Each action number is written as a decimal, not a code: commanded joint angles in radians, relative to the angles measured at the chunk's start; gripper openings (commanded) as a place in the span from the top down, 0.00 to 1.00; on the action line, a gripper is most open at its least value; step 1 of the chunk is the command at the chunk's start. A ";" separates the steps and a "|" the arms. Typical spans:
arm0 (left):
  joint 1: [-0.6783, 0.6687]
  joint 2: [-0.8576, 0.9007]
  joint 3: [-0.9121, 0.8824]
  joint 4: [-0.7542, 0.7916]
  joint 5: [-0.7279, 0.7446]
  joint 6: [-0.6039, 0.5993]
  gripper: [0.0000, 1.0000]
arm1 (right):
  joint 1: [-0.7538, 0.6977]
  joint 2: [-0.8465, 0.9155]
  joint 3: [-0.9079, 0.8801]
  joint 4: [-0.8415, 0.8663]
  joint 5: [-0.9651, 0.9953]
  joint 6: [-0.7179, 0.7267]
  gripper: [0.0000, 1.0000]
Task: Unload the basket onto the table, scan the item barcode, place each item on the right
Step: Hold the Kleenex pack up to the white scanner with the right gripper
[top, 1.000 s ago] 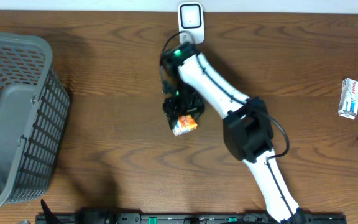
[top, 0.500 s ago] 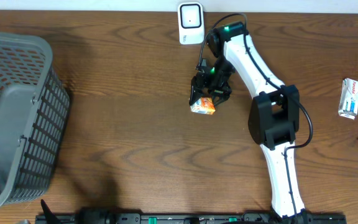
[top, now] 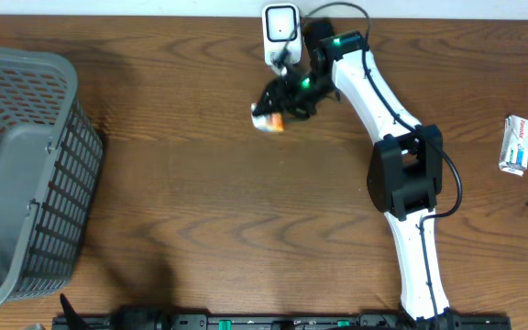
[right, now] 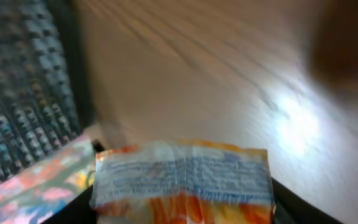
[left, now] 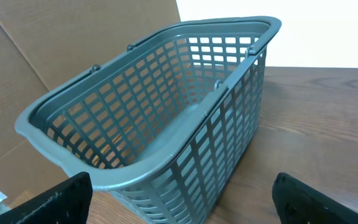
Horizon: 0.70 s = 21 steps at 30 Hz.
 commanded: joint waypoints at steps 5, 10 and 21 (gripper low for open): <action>0.005 -0.001 0.002 -0.001 -0.006 -0.002 0.07 | -0.005 0.010 0.018 0.512 -0.056 0.138 0.39; 0.005 -0.001 0.002 -0.001 -0.005 -0.002 0.07 | -0.004 0.010 0.018 0.765 0.171 0.146 0.36; 0.005 -0.001 0.002 -0.001 -0.006 -0.002 0.07 | 0.006 0.046 0.018 1.059 0.857 0.039 0.40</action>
